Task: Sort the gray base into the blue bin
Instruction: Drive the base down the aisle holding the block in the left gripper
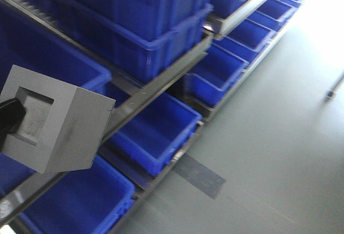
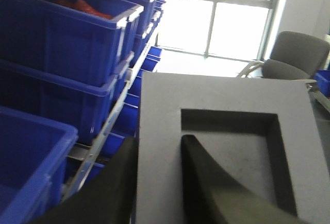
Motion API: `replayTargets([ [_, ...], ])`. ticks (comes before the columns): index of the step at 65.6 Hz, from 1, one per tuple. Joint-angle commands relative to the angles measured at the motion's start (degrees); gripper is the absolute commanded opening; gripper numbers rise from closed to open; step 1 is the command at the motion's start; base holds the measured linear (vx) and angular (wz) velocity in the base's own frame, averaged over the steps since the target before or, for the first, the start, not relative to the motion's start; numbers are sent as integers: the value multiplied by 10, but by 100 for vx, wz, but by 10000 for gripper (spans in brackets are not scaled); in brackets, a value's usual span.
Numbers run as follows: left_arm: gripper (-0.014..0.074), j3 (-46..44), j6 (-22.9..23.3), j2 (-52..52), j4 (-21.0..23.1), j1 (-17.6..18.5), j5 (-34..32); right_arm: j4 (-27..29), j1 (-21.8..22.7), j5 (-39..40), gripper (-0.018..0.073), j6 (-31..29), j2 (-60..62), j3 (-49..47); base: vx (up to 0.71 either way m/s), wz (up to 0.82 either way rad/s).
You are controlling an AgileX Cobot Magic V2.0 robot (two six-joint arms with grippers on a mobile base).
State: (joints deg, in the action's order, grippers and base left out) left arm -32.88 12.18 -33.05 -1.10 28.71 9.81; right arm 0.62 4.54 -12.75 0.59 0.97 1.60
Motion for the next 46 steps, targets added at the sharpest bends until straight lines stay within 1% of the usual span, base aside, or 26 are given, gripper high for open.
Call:
replayTargets([
  [1,-6,-19,7,1,2,3,-63,-3,0,43,-5,-6,-2,0,19,72],
  [46,-6,-19,7,1,2,3,-63,-6,0,43,-5,-6,-2,0,17,70],
])
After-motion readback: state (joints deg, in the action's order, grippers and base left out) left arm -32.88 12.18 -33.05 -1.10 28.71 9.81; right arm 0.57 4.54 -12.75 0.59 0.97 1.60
